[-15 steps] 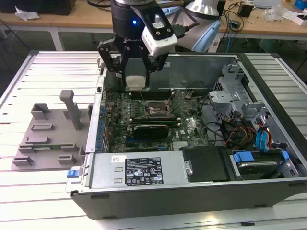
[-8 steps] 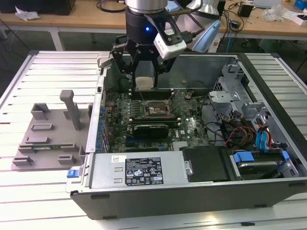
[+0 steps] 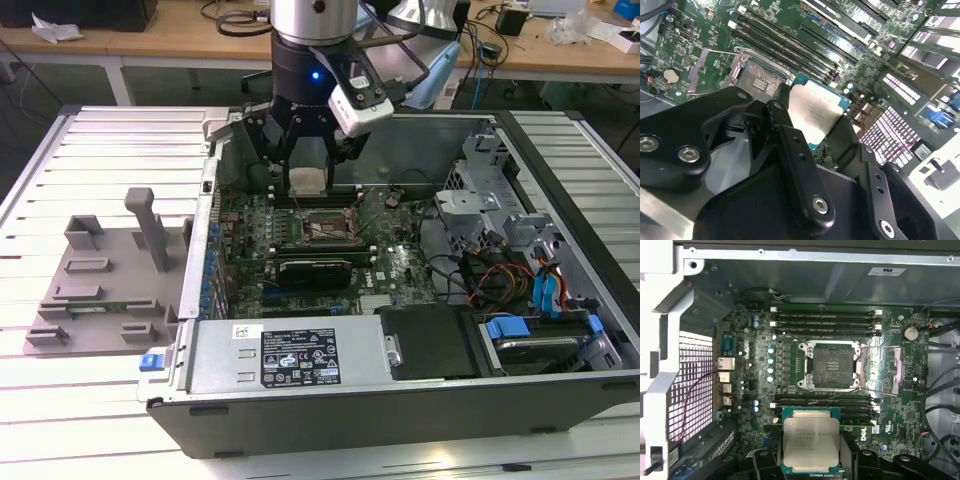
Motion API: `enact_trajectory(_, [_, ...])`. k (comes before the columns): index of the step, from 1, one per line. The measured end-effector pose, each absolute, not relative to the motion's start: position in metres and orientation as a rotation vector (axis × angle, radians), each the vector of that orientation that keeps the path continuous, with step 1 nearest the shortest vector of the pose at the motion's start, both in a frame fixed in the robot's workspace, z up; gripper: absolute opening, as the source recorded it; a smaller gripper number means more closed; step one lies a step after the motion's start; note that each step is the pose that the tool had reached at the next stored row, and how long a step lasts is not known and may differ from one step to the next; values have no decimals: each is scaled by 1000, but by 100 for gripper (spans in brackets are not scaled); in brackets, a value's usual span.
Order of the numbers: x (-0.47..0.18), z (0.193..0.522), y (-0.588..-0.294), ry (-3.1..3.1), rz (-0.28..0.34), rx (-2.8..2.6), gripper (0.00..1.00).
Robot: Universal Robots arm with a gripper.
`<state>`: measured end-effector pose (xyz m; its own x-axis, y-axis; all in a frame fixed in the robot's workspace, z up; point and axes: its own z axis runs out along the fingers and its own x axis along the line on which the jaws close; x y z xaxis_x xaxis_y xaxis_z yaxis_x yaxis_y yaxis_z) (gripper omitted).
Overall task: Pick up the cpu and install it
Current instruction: 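Pick up the cpu and move it towards the insertion slot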
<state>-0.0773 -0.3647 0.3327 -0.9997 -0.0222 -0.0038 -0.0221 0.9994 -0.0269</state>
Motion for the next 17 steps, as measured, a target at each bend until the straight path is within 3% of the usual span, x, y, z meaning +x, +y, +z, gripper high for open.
enact_trajectory(17, [-55,295,-342,3141,-43,-35,55])
